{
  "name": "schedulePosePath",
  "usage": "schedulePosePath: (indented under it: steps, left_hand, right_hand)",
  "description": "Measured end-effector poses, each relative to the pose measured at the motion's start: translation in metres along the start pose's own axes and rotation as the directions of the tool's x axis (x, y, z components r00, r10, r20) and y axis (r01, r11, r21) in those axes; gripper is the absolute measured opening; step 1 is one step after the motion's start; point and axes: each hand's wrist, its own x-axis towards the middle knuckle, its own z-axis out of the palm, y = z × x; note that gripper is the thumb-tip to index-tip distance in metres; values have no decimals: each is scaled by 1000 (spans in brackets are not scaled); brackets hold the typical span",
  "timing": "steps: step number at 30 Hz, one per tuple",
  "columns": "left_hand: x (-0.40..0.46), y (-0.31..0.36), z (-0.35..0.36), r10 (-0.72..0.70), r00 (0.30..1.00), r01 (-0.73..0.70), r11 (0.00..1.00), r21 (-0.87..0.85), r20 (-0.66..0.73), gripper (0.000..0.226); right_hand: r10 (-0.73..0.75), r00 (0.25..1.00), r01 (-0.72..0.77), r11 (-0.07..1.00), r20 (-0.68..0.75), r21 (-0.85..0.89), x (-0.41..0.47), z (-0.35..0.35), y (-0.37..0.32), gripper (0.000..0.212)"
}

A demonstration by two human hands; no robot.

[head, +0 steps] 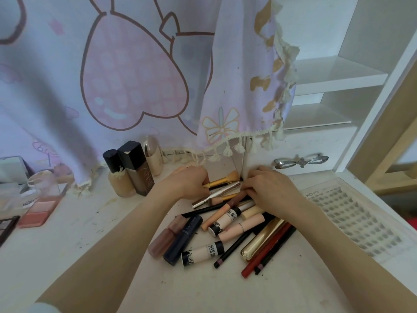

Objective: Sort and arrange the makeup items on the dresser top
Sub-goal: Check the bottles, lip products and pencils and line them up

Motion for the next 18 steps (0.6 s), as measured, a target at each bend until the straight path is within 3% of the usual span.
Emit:
schedulePosePath:
  steps: [8,12,18]
  left_hand:
    - [-8,-1,2,20,996,-19,1000,5,-82,19]
    - [-18,-1,2,41,981,-61,994,-96,-189,21]
    - [-40,1,1,27,954,-123,942,-311,-298,21]
  right_hand:
    - [-10,1000,9,1000,13,27,-1,-1,1,20]
    - [-29,999,28,999,36,28,-1,-6,1,31]
    - [-24,998,30,992,51,-121,3,-12,-9,28]
